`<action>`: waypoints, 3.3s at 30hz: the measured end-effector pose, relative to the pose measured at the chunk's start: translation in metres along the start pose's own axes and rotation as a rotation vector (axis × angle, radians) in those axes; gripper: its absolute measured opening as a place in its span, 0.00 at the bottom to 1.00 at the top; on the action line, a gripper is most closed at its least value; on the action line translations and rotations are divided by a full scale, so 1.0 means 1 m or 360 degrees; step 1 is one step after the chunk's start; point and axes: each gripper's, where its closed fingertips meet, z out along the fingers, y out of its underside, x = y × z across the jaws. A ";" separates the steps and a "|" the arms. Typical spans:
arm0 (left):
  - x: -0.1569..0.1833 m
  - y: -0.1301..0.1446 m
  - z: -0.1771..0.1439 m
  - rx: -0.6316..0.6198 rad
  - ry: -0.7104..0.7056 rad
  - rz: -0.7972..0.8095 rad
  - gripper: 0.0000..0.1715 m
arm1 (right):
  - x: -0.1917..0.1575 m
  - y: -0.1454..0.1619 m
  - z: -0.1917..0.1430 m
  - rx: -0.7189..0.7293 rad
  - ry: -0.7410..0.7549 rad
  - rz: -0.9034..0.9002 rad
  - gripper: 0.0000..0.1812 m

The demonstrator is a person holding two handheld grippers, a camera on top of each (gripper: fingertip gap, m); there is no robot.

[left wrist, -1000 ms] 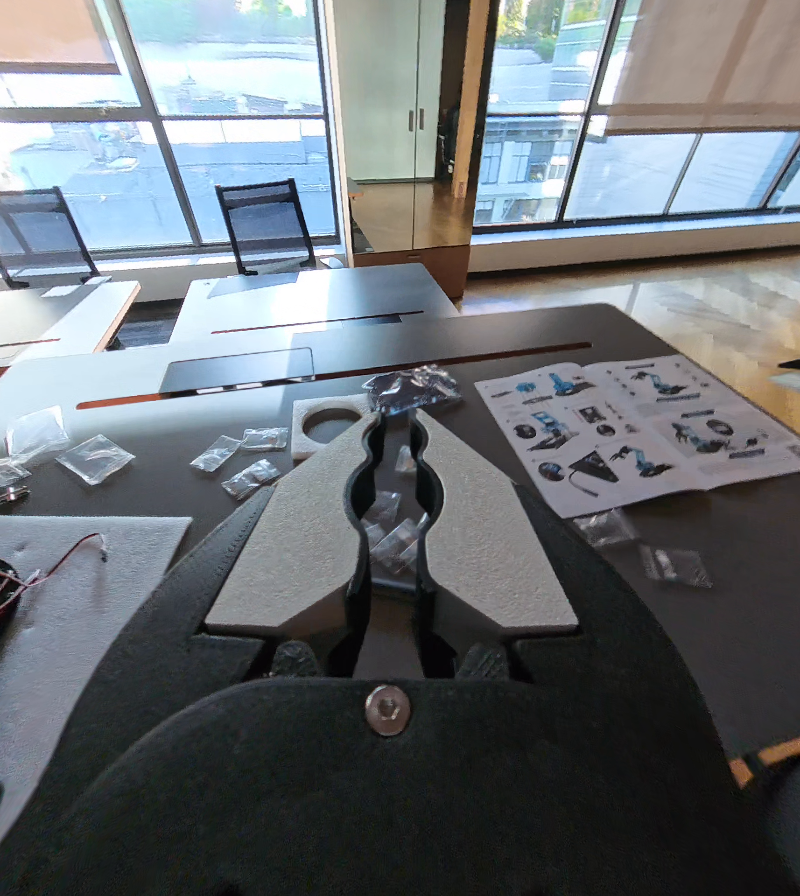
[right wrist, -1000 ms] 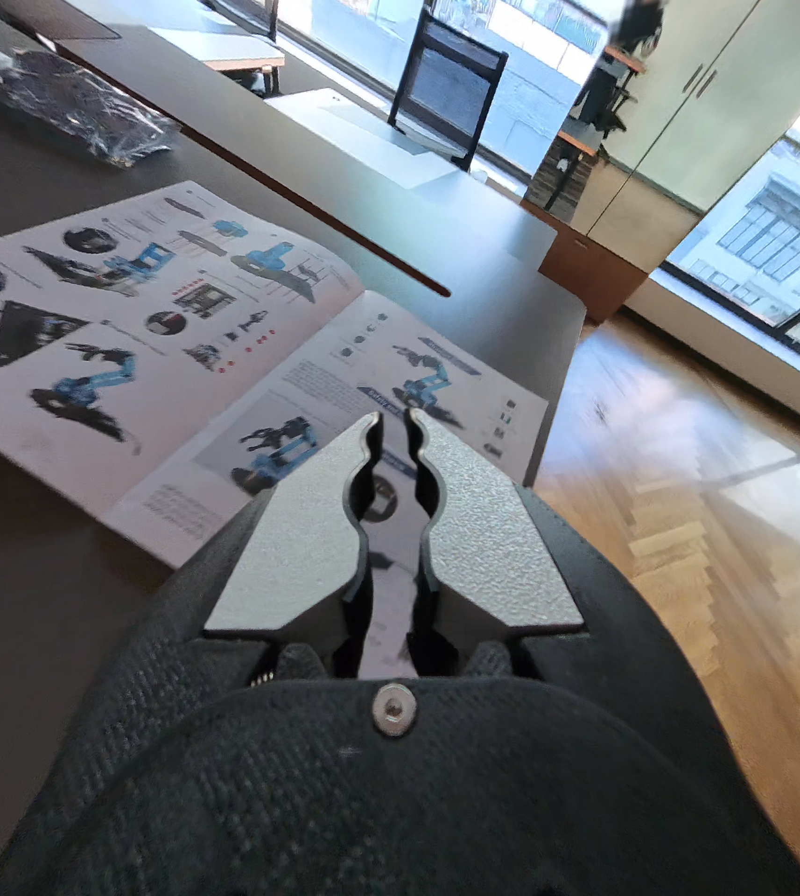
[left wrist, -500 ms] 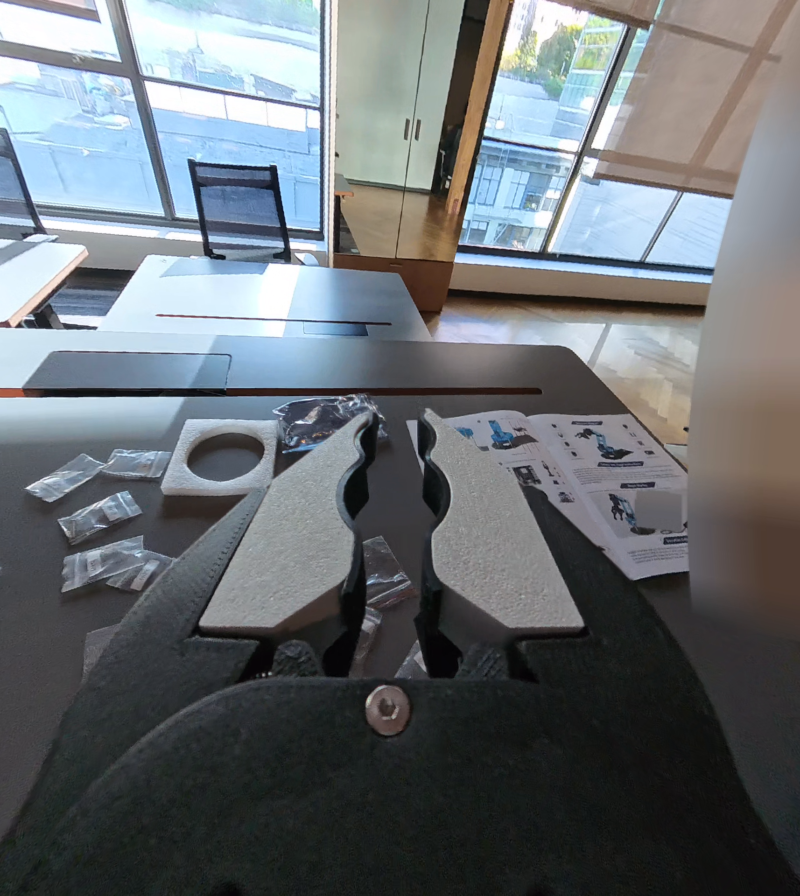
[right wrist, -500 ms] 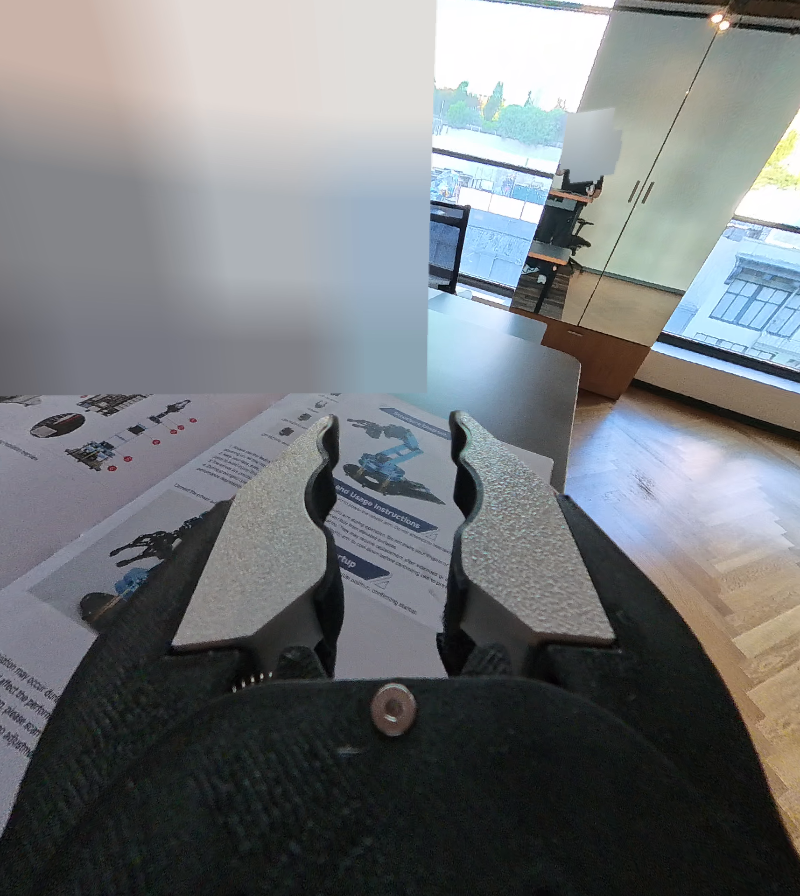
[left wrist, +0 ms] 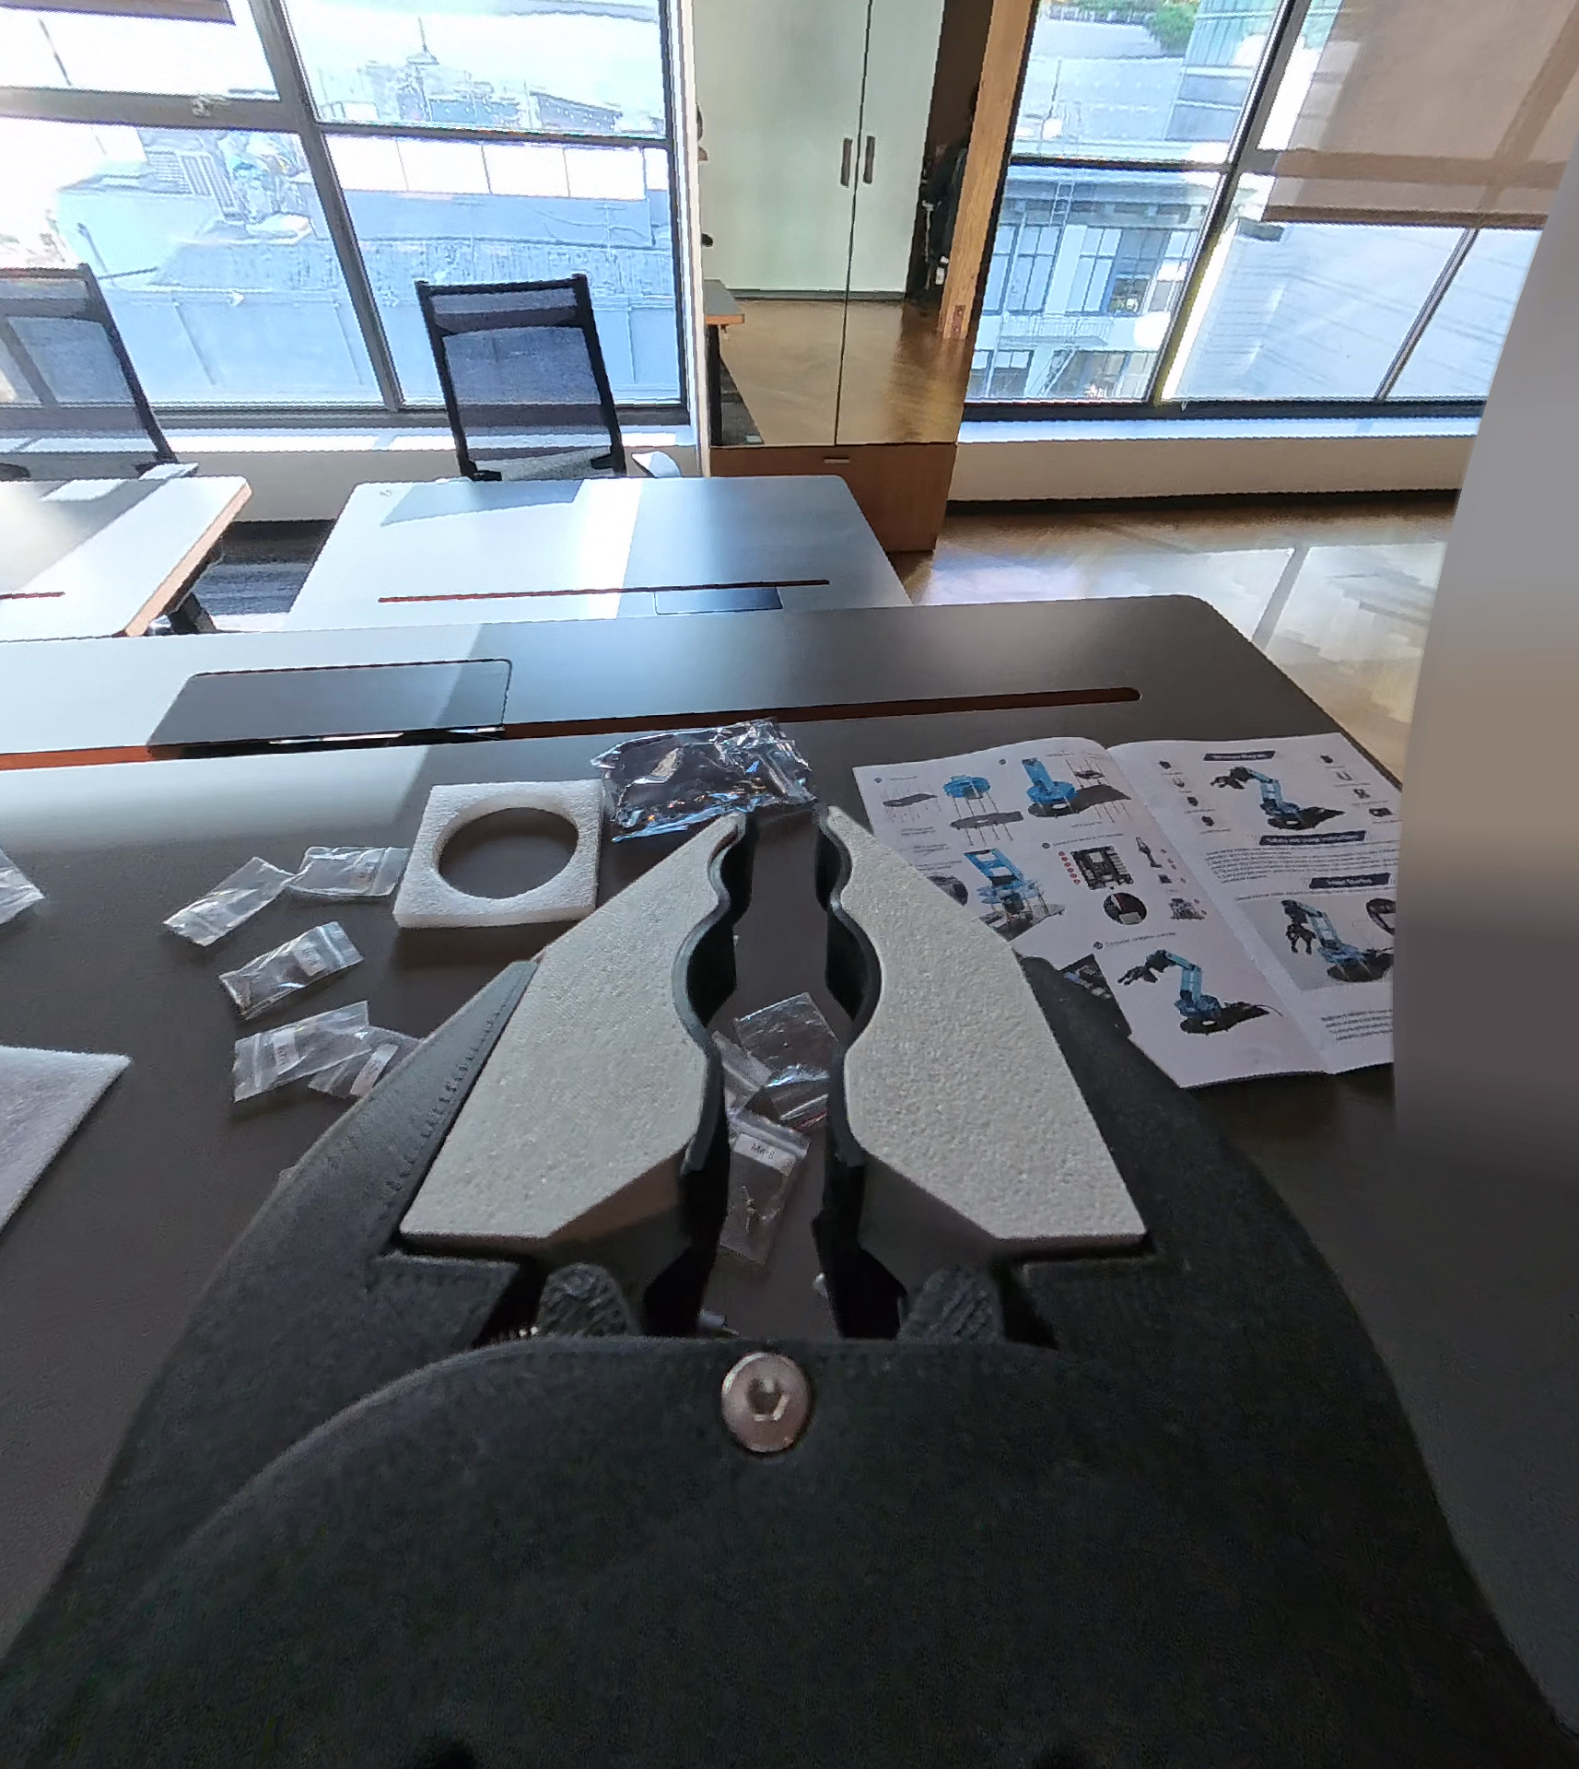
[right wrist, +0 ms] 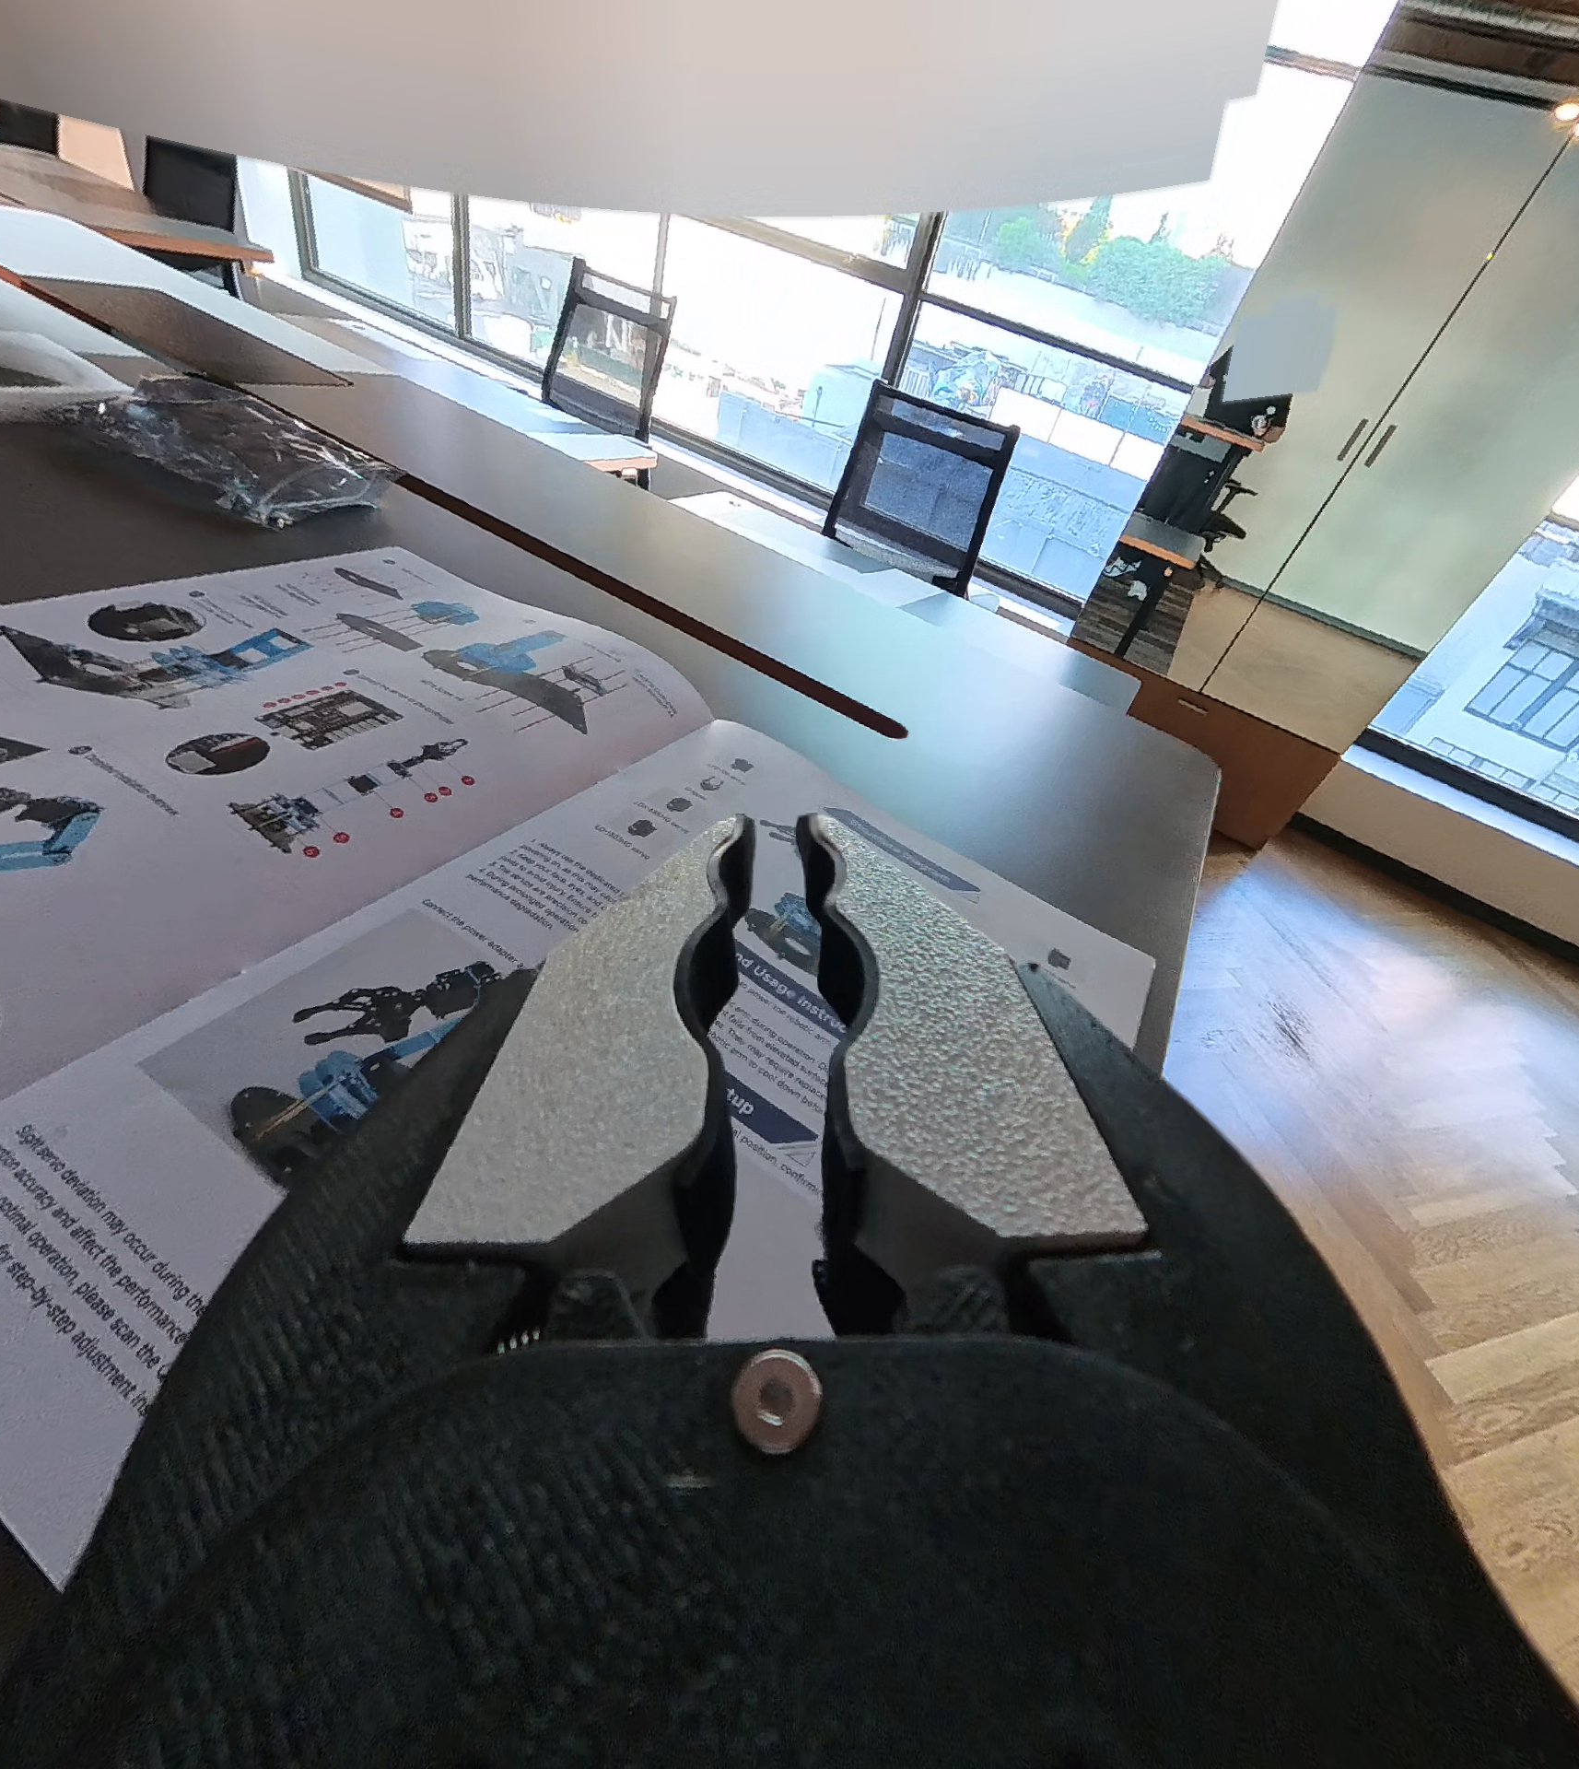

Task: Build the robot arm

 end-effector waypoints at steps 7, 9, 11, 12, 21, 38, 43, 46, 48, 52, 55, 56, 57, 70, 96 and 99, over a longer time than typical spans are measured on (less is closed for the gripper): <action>-0.019 -0.004 -0.045 0.0044 -0.0055 0.0041 0.05 | -0.010 -0.001 0.000 0.0009 -0.0011 -0.0136 0.06; -0.029 -0.004 -0.065 0.0056 -0.0060 0.0034 0.06 | -0.010 -0.001 0.000 0.0004 0.0016 -0.0170 0.06; -0.041 -0.003 -0.092 0.0094 -0.0076 0.0019 0.06 | -0.010 0.000 0.001 -0.0007 0.0042 -0.0205 0.06; -0.051 0.000 -0.107 0.0106 -0.0098 0.0011 0.06 | -0.011 -0.001 0.000 0.0001 0.0054 -0.0237 0.07; -0.195 0.054 -0.313 0.0098 -0.0477 0.0036 0.07 | -0.124 -0.124 0.002 0.0199 0.0153 -0.0581 0.07; -0.541 0.131 -0.489 0.0134 -0.0269 -0.0056 0.07 | -0.665 -0.392 0.079 0.0431 -0.0868 -0.0011 0.07; -0.607 0.113 -0.428 0.0251 -0.0046 -0.0120 0.06 | -0.730 -0.423 0.136 0.0523 -0.0962 0.0035 0.07; -0.645 0.111 -0.394 0.0182 0.0052 -0.0106 0.06 | -0.768 -0.447 0.171 0.0570 -0.1024 0.0103 0.07; -0.672 0.114 -0.368 0.0117 0.0136 -0.0129 0.06 | -0.792 -0.459 0.193 0.0532 -0.1009 0.0063 0.07; -0.720 0.123 -0.306 -0.0001 0.0386 -0.0137 0.07 | -0.836 -0.468 0.217 0.0449 -0.0927 -0.0112 0.04; -0.752 0.125 -0.251 -0.0078 0.0640 -0.0048 0.08 | -0.849 -0.468 0.236 0.0431 -0.0662 -0.0155 0.04; -0.759 0.123 -0.233 -0.0108 0.0759 -0.0019 0.09 | -0.852 -0.468 0.241 0.0429 -0.0562 -0.0146 0.06; -0.763 0.120 -0.216 -0.0132 0.0897 0.0009 0.10 | -0.854 -0.468 0.247 0.0423 -0.0448 -0.0133 0.08; -0.713 0.067 -0.063 -0.0002 0.2085 0.0455 0.08 | -0.847 -0.490 0.279 -0.0005 0.0644 -0.0226 0.09; -0.585 0.008 -0.068 -0.0212 0.4727 0.0614 0.03 | -0.864 -0.455 0.301 -0.0418 0.1813 0.0148 0.05; -0.611 0.011 -0.069 -0.0515 0.5034 0.0694 0.02 | -0.877 -0.457 0.315 -0.0370 0.1940 0.0265 0.05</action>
